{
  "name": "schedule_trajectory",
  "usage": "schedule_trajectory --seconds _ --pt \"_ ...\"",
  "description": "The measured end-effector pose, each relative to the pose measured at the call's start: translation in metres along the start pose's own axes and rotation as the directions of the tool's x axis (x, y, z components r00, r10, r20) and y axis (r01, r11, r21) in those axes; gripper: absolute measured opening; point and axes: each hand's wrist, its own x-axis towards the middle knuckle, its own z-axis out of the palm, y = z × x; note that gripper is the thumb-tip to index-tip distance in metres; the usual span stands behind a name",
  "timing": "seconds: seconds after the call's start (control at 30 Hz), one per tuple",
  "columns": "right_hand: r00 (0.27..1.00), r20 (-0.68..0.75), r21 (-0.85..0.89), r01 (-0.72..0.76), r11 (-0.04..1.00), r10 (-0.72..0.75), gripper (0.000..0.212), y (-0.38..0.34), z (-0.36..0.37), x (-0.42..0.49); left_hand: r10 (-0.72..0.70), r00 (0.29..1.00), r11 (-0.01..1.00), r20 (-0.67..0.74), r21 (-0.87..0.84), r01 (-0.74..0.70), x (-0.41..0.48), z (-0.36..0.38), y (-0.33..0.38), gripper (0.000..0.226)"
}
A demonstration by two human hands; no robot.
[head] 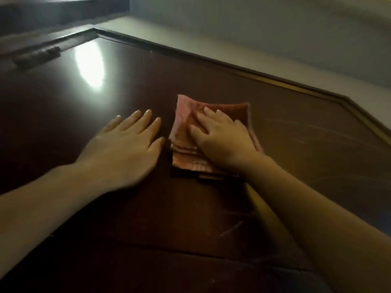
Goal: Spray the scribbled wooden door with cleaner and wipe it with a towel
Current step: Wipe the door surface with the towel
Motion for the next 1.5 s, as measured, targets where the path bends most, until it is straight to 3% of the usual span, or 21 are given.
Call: schedule_trajectory --seconds 0.1,0.2,0.3,0.4,0.47,0.53,0.63,0.73,0.83,0.93,1.07,1.17,1.27,1.4,1.5 --pt "0.999 0.015 -0.028 -0.042 0.999 0.043 0.049 0.039 -0.008 0.0 0.015 0.999 0.999 0.036 0.037 -0.017 -0.001 0.0 0.001 0.076" --pt "0.987 -0.021 -0.079 -0.158 0.984 0.157 0.05 0.094 -0.014 -0.006 -0.01 1.0 0.999 0.019 -0.038 0.01 0.0 0.002 0.003 0.068" --pt "0.951 -0.056 -0.016 -0.307 0.952 0.305 0.046 0.136 -0.022 -0.02 -0.024 1.0 0.997 0.009 -0.078 0.024 0.001 0.003 0.006 0.06" --pt "0.917 0.011 -0.042 -0.397 0.917 0.398 0.052 0.13 -0.017 -0.022 -0.012 1.0 0.999 0.003 -0.037 0.012 0.002 0.005 0.005 0.072" --pt "0.904 -0.022 -0.007 -0.428 0.904 0.428 0.06 0.105 -0.012 -0.017 -0.029 1.0 0.999 0.005 -0.045 0.029 -0.001 0.007 0.006 0.068" --pt "0.919 -0.037 0.005 -0.392 0.92 0.392 0.067 0.075 -0.009 -0.021 -0.024 1.0 0.998 -0.006 -0.063 0.023 -0.003 0.007 0.01 0.07" --pt "0.975 -0.026 0.003 -0.223 0.975 0.223 0.07 0.023 -0.007 -0.048 -0.024 1.0 0.994 -0.018 -0.105 0.022 -0.007 0.006 0.012 0.074" --pt "0.998 0.017 0.059 -0.061 0.996 0.06 0.069 -0.017 -0.004 -0.098 0.027 0.999 0.997 -0.04 -0.072 -0.03 -0.01 0.006 0.011 0.101" --pt "0.996 0.066 0.067 0.052 0.996 -0.056 0.072 -0.026 -0.004 -0.131 0.035 0.999 0.997 -0.038 -0.064 -0.038 -0.016 0.003 0.013 0.105" --pt "0.997 0.079 0.026 0.008 1.0 -0.01 0.072 -0.003 -0.009 -0.109 0.011 0.999 0.997 -0.038 -0.077 -0.014 -0.017 0.004 0.016 0.085" --pt "0.982 0.081 0.03 -0.171 0.985 0.169 0.062 0.018 -0.014 -0.072 -0.029 0.999 0.994 -0.027 -0.106 0.026 -0.016 0.006 0.017 0.065" --pt "0.973 0.048 0.021 -0.226 0.974 0.225 0.064 -0.001 -0.006 -0.089 -0.011 0.999 0.996 -0.042 -0.085 0.008 -0.019 0.007 0.016 0.073" --pt "0.992 0.04 0.059 -0.124 0.991 0.121 0.068 -0.031 0.0 -0.122 0.008 0.994 0.996 -0.11 -0.089 -0.018 -0.022 0.009 0.016 0.098" --pt "0.997 0.082 0.08 -0.011 0.997 0.004 0.066 -0.015 -0.008 -0.127 0.02 0.999 0.999 -0.037 -0.033 -0.022 -0.027 -0.001 0.039 0.098" --pt "0.994 0.103 0.053 -0.035 0.998 0.03 0.064 0.018 -0.014 -0.125 0.118 0.992 0.992 -0.044 -0.032 -0.119 -0.028 -0.005 0.076 0.088"
